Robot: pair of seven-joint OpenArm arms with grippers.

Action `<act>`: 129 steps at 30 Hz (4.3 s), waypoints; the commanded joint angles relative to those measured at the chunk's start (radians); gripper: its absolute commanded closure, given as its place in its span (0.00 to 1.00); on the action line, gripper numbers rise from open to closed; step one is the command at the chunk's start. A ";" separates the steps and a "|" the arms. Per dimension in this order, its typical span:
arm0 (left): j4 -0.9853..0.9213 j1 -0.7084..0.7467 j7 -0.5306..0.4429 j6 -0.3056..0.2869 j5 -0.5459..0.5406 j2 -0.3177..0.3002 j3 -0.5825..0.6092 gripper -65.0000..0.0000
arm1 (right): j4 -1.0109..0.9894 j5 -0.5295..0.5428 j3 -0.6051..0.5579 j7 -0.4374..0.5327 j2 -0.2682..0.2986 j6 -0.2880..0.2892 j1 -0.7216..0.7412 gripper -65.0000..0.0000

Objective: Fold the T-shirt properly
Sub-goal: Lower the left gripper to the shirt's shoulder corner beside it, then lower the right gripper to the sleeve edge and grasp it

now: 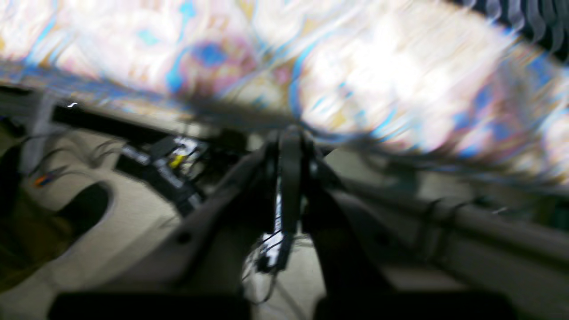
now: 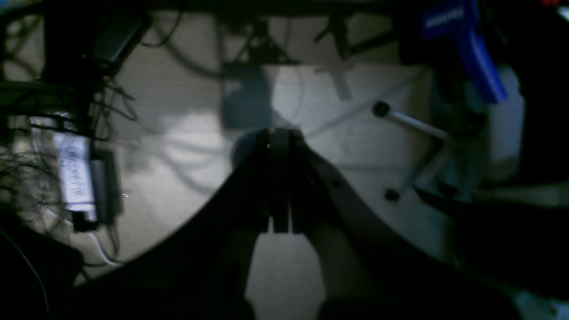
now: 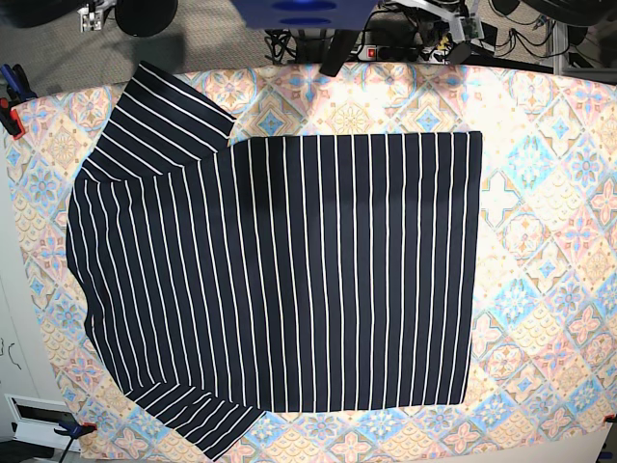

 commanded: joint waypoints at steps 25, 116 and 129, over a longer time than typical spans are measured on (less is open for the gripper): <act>-0.125 -0.407 0.396 -0.002 -0.693 -0.002 -0.363 1.00 | 0.156 -0.002 0.055 -0.117 0.008 -0.016 -0.010 1.00; -0.493 -0.663 0.485 -0.063 -0.756 0.019 -0.403 1.00 | -0.046 0.363 -0.135 -0.246 0.148 -0.015 0.370 0.65; -0.493 -0.663 0.485 -0.063 -0.756 0.019 -0.403 1.00 | -0.052 0.363 -0.172 -0.252 0.142 0.105 0.364 0.66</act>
